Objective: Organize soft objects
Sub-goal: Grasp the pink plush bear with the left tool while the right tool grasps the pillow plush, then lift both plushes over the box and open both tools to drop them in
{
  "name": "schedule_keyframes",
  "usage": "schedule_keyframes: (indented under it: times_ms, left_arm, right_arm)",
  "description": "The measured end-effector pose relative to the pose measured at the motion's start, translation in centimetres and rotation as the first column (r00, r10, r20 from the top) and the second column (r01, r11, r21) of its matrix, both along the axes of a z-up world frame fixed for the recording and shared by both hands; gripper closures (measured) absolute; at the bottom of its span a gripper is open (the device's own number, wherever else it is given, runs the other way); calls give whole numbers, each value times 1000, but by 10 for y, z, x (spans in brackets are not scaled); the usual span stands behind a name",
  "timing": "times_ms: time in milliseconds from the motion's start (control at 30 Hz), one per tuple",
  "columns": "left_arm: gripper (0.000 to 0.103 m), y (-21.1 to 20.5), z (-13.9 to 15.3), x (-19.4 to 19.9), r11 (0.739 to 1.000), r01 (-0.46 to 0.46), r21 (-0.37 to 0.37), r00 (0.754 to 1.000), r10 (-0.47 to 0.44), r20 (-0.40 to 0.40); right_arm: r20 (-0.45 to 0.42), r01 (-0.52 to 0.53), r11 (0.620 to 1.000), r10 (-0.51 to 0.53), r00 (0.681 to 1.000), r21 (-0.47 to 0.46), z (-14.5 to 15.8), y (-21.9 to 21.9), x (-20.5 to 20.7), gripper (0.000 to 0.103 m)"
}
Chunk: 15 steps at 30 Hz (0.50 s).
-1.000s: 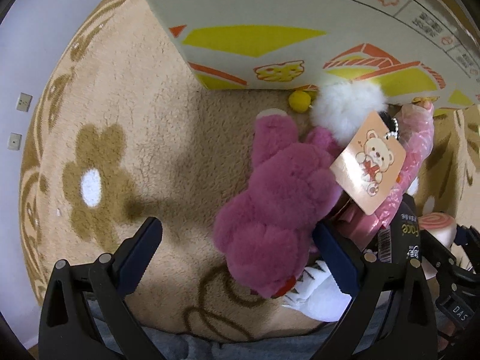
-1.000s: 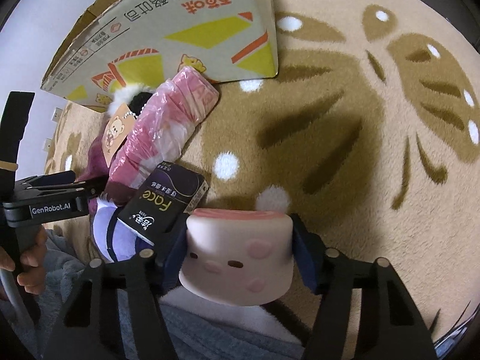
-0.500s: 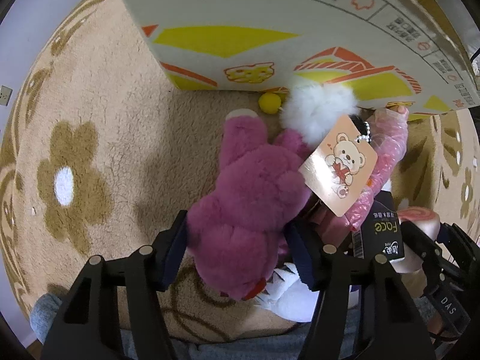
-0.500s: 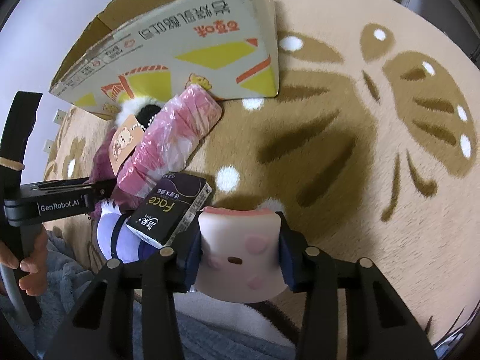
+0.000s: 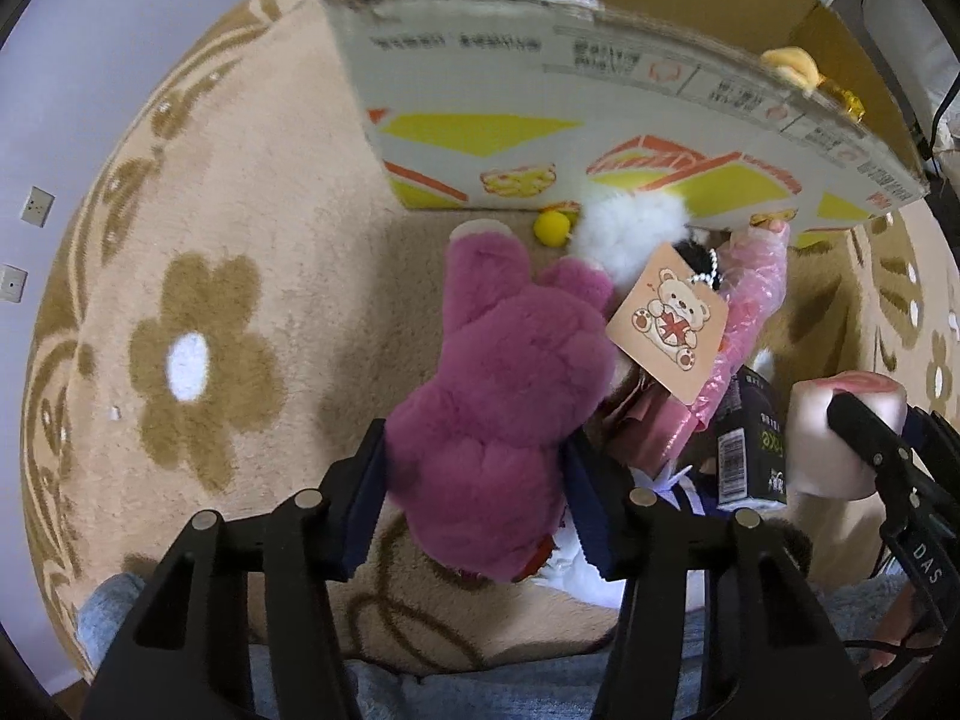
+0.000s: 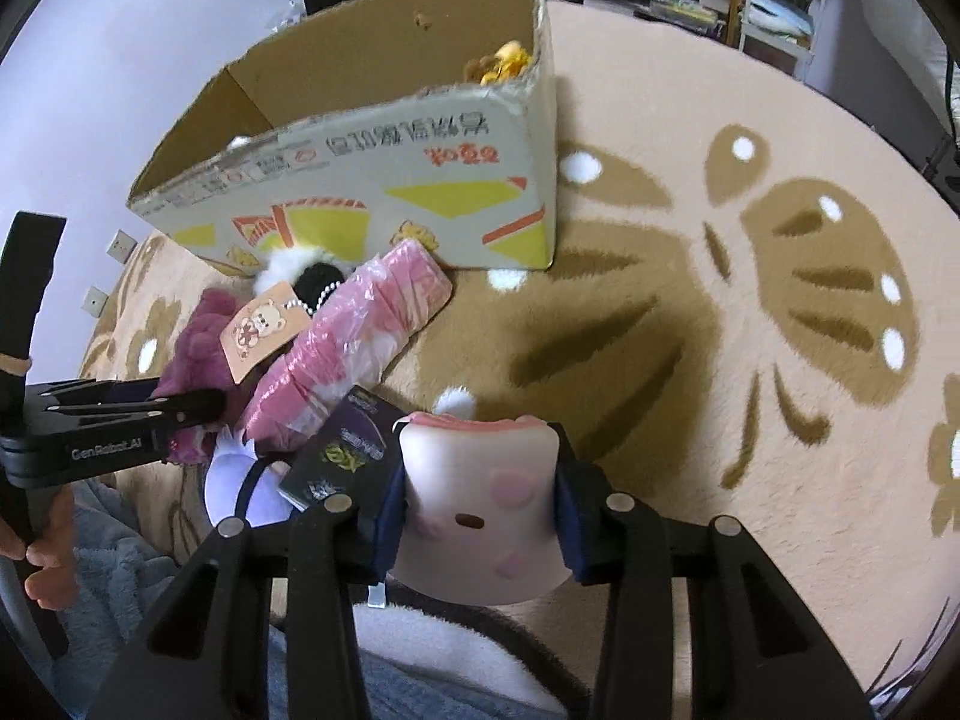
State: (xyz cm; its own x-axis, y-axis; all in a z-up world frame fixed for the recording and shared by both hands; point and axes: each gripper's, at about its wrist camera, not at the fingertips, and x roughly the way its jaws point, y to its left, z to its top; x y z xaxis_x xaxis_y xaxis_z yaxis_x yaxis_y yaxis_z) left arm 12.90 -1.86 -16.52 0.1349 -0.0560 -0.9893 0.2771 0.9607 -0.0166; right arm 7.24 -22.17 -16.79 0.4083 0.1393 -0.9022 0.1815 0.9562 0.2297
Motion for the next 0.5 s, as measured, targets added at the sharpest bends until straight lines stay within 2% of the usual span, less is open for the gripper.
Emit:
schedule_keyframes:
  times_ms: [233,467,500]
  left_arm:
    - [51,7,25,-19,1000,-23,-2,995,23,92]
    - [51,-19,66,-39,1000,-24,3,969,22,245]
    - [51,-22,70,-37,1000,-19,-3,964,19,265]
  right_arm:
    - [136,-1,998,9,991,-58,31,3,-2,60]
    - [314,27,996,2,949,-89,69,0,-9,60]
    - [332,27,996,4,943,-87,70,-11,-21,60]
